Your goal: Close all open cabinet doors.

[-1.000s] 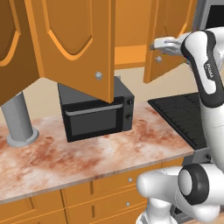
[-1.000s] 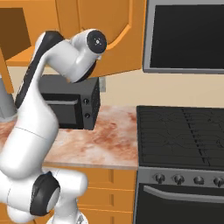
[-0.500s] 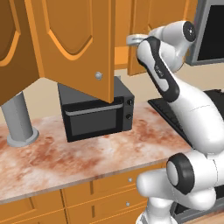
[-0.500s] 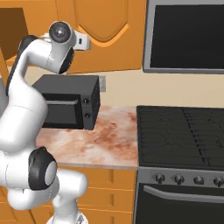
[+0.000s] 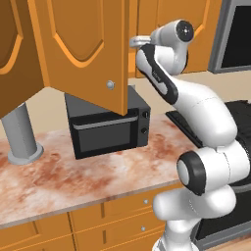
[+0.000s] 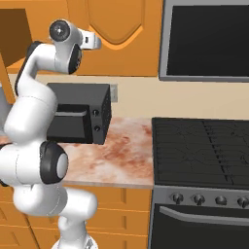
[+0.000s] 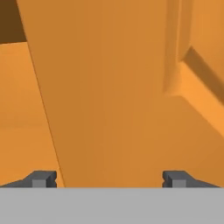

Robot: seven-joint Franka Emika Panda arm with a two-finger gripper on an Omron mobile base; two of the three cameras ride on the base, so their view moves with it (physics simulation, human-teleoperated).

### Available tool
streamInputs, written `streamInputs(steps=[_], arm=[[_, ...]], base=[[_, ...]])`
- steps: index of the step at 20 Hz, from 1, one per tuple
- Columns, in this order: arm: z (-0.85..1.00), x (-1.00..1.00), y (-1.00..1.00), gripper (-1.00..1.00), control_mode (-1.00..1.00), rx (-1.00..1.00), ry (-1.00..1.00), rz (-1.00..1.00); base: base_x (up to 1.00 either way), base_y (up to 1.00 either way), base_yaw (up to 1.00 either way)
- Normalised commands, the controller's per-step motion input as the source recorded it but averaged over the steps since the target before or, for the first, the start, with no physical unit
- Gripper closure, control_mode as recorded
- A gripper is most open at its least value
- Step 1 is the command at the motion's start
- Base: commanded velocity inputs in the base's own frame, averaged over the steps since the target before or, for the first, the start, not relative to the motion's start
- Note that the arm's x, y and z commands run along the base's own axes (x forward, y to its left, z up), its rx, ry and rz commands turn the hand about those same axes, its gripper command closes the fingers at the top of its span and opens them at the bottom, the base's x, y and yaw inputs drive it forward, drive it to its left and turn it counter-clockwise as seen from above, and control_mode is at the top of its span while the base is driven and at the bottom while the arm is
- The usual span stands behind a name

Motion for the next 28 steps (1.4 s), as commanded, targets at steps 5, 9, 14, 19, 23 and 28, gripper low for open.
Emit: streamInputs(steps=[5, 9, 14, 19, 23, 28], arm=[[-0.02, 0.56, -0.1, -1.0, -1.0, 0.0, 0.0, 0.0], [-0.02, 0.37, 0.0, -1.0, -1.0, 0.0, 0.0, -0.01], [-0.08, 0.07, -0.01, -1.0, -1.0, 0.0, -0.01, -0.02], [-0.07, -0.43, 0.0, -1.0, -1.0, 0.0, -0.11, 0.0], [0.05, -0.67, 0.0, -1.0, -1.0, 0.0, -0.06, -0.01], [0.26, -0.61, -0.23, -1.0, -1.0, 0.0, 0.04, -0.13]], base=[[0.0, 0.0, 0.0], [0.0, 0.0, 0.0], [0.0, 0.0, 0.0], [0.0, 0.0, 0.0], [0.0, 0.0, 0.0], [0.0, 0.0, 0.0]])
